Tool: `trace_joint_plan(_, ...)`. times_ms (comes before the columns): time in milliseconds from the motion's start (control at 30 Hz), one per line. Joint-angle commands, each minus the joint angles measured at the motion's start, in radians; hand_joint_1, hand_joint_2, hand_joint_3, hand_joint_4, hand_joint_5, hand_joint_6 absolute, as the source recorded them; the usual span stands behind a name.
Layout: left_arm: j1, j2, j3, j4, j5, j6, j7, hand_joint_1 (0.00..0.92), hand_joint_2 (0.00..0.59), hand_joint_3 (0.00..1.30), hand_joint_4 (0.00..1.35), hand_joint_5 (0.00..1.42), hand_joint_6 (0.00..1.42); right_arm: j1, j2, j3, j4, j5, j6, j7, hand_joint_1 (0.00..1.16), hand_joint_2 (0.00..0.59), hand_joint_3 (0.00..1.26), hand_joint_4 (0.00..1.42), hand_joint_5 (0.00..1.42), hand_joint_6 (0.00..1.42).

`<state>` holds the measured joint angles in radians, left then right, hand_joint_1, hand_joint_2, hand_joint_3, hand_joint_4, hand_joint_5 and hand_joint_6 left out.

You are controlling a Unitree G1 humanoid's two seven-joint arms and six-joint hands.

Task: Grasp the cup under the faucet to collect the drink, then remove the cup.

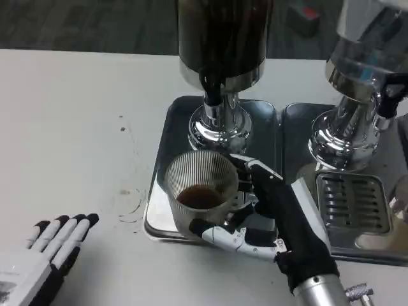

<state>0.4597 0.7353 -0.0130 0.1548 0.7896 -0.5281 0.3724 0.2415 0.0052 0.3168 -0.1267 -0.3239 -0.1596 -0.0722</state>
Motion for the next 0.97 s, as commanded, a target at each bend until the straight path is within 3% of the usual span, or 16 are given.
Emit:
trace_joint_plan(33, 0.001, -0.003, 0.002, -0.005, -0.010, 0.006, -0.002, 0.000, 0.010, 0.00, 0.00, 0.00, 0.00, 0.002, 0.005, -0.002, -0.045, 0.019, -0.006, 0.004, 1.01, 0.243, 0.41, 0.55, 0.60, 0.85)
trace_joint_plan(967, -0.016, -0.006, -0.006, 0.003, -0.034, 0.013, -0.016, 0.000, 0.022, 0.00, 0.00, 0.00, 0.00, 0.004, 0.016, 0.004, -0.033, 0.006, -0.009, -0.008, 1.01, 0.243, 0.41, 0.55, 0.60, 0.85)
